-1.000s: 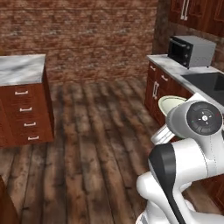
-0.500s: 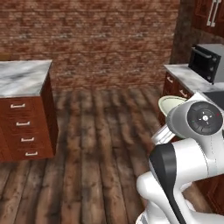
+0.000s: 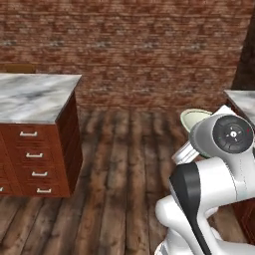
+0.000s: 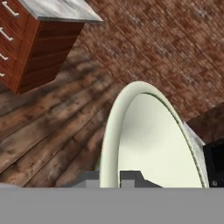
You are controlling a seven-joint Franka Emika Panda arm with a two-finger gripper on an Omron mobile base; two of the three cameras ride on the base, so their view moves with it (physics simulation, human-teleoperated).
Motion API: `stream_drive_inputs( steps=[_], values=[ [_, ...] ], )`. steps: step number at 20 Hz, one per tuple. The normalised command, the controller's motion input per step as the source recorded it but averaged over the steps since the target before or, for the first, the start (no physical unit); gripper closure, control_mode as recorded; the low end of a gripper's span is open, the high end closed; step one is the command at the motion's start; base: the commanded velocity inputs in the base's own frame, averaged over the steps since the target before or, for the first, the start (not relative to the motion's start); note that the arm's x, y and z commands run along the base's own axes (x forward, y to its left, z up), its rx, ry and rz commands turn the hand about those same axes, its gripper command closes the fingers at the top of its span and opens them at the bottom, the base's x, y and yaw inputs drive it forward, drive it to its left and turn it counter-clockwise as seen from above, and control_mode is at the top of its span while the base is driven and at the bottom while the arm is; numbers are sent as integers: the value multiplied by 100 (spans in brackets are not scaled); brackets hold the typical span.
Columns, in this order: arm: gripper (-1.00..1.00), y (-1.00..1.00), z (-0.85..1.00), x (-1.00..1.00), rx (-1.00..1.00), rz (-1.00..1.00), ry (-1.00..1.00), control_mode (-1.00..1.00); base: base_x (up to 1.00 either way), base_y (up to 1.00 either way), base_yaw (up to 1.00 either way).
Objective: Pick up the bowls from the cabinet and place each bowl in front of a stool on the dining counter.
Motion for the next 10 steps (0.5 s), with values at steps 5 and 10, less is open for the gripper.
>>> stream_drive_inputs(
  steps=[5,10],
  values=[
    [100,0,0,0,0,0,0,100,100,-55,44],
    [100,0,0,0,0,0,0,100,100,-67,44]
  ],
)
